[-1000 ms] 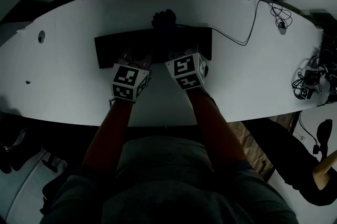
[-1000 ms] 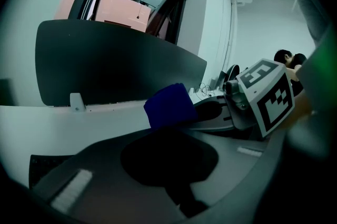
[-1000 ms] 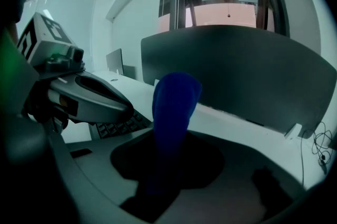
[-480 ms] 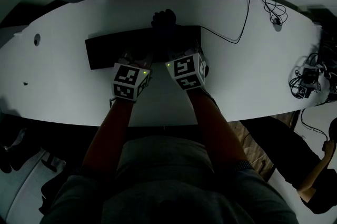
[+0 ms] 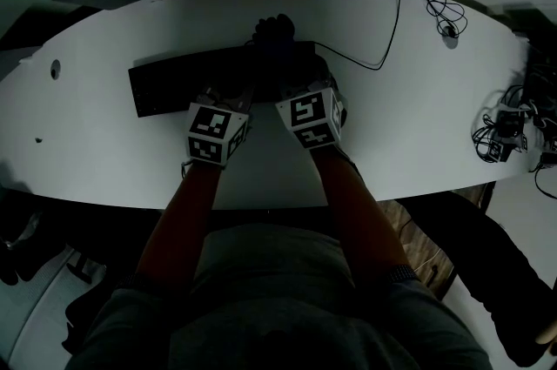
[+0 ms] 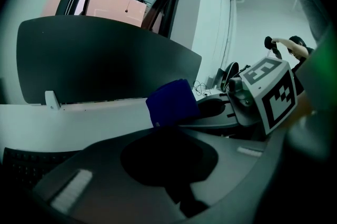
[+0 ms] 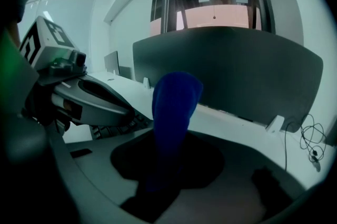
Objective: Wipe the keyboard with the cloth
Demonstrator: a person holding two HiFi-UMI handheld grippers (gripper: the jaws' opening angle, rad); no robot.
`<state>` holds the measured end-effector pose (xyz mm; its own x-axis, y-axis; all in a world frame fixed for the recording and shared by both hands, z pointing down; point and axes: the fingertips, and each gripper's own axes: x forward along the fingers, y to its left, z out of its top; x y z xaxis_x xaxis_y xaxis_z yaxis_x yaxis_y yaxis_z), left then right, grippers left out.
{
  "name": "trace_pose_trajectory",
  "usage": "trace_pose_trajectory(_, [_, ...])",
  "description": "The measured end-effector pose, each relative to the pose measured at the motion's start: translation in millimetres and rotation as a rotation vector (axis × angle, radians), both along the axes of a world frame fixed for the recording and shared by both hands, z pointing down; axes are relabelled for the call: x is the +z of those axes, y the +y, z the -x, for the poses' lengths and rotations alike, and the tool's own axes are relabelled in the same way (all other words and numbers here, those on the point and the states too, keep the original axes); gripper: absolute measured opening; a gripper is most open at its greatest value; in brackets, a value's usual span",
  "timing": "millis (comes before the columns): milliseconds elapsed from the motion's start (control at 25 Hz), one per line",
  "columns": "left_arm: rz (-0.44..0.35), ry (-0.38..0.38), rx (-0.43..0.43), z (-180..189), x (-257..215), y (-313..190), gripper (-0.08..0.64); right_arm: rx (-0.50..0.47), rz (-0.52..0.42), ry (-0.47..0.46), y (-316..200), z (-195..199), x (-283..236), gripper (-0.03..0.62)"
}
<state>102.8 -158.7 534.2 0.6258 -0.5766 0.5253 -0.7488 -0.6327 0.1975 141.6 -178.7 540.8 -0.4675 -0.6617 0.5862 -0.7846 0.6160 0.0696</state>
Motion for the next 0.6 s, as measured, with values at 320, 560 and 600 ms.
trace_pose_trajectory(320, [0.000,-0.002,0.019,-33,1,4,0.006,0.029,-0.003,0.001,1,-37,1,0.126])
trace_pose_trajectory(560, [-0.009,-0.006,0.020,-49,-3,7,0.006,0.082,0.004,-0.023,1,-66,2,0.124])
trace_pose_trajectory(600, [-0.010,-0.009,0.018,-50,-4,8,0.006,0.092,0.011,-0.029,2,-71,3,0.124])
